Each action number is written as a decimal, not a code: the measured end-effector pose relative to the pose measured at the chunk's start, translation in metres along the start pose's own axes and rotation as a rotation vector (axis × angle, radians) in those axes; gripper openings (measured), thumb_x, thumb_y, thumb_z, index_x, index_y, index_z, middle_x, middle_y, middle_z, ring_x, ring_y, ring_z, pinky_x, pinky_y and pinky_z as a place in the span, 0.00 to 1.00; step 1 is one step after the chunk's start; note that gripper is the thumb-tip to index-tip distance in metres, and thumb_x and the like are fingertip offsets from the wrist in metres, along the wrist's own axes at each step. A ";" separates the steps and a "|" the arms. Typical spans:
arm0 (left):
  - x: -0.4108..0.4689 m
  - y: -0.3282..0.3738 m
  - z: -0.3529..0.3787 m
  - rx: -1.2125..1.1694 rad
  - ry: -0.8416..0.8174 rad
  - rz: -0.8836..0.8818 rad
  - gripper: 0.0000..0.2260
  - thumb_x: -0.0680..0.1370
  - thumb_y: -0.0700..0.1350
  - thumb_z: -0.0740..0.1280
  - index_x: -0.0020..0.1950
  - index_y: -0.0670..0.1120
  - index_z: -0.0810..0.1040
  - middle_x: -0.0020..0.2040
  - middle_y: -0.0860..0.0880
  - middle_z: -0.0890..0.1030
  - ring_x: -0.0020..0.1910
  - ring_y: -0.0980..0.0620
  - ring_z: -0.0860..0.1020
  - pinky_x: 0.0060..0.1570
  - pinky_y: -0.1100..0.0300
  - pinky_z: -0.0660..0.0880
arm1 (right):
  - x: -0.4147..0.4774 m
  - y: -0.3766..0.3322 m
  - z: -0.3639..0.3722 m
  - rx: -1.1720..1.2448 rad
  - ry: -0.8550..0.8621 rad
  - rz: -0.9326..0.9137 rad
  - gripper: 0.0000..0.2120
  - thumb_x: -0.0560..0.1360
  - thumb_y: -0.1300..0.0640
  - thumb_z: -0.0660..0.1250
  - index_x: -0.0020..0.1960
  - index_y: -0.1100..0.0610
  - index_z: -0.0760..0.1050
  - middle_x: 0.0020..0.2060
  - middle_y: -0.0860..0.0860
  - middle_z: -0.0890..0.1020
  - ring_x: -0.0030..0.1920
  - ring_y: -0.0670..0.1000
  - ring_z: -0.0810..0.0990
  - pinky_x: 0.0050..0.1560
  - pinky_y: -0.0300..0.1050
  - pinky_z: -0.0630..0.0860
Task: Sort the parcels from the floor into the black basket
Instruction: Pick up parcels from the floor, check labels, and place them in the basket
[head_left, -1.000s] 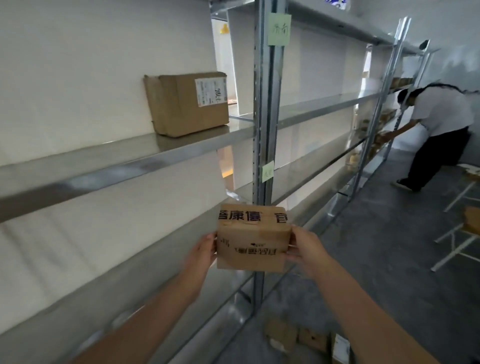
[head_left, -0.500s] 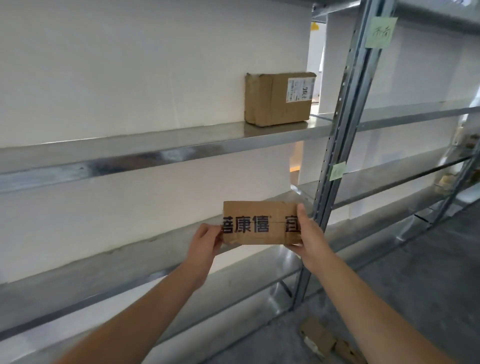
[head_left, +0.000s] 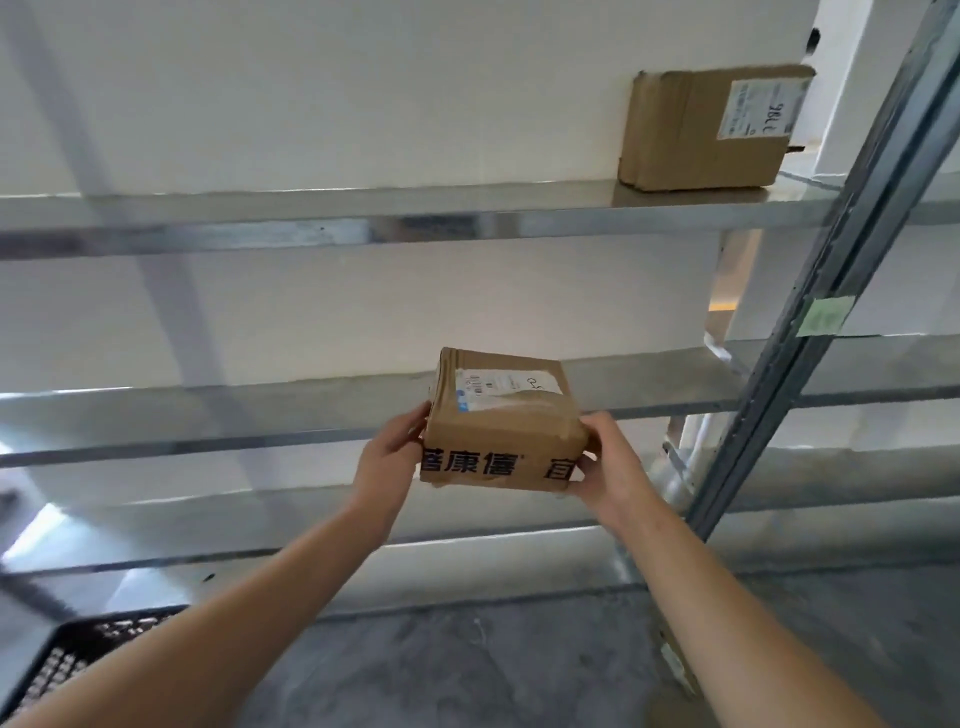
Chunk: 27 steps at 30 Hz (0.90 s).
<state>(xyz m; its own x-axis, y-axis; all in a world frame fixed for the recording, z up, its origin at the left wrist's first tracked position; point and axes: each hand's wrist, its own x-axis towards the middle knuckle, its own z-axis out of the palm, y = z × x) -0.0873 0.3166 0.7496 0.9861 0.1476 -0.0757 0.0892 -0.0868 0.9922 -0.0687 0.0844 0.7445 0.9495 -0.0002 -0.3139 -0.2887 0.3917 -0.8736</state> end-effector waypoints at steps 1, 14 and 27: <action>-0.008 -0.003 -0.008 0.018 0.038 0.000 0.25 0.79 0.32 0.56 0.70 0.53 0.75 0.62 0.55 0.80 0.62 0.57 0.76 0.47 0.73 0.71 | 0.000 0.005 0.006 0.000 -0.028 0.015 0.07 0.77 0.55 0.61 0.43 0.54 0.77 0.41 0.53 0.76 0.46 0.53 0.73 0.40 0.51 0.75; -0.107 -0.035 -0.183 0.122 0.259 0.091 0.31 0.75 0.30 0.66 0.75 0.50 0.67 0.63 0.53 0.80 0.61 0.56 0.79 0.51 0.64 0.79 | -0.008 0.057 0.186 -0.225 -0.572 0.048 0.16 0.77 0.59 0.62 0.63 0.56 0.78 0.48 0.49 0.83 0.53 0.48 0.78 0.46 0.51 0.77; -0.244 -0.071 -0.401 -0.052 0.595 -0.013 0.26 0.73 0.43 0.61 0.72 0.48 0.70 0.62 0.50 0.80 0.60 0.53 0.79 0.57 0.62 0.77 | -0.101 0.209 0.417 -0.402 -0.871 0.134 0.21 0.74 0.54 0.61 0.65 0.53 0.77 0.57 0.55 0.82 0.57 0.54 0.77 0.44 0.52 0.79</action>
<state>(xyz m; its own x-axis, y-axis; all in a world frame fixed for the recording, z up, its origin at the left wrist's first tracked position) -0.3899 0.6815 0.7375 0.7361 0.6760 -0.0347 0.0793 -0.0353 0.9962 -0.1740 0.5495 0.7486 0.6170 0.7670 -0.1762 -0.2683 -0.0054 -0.9633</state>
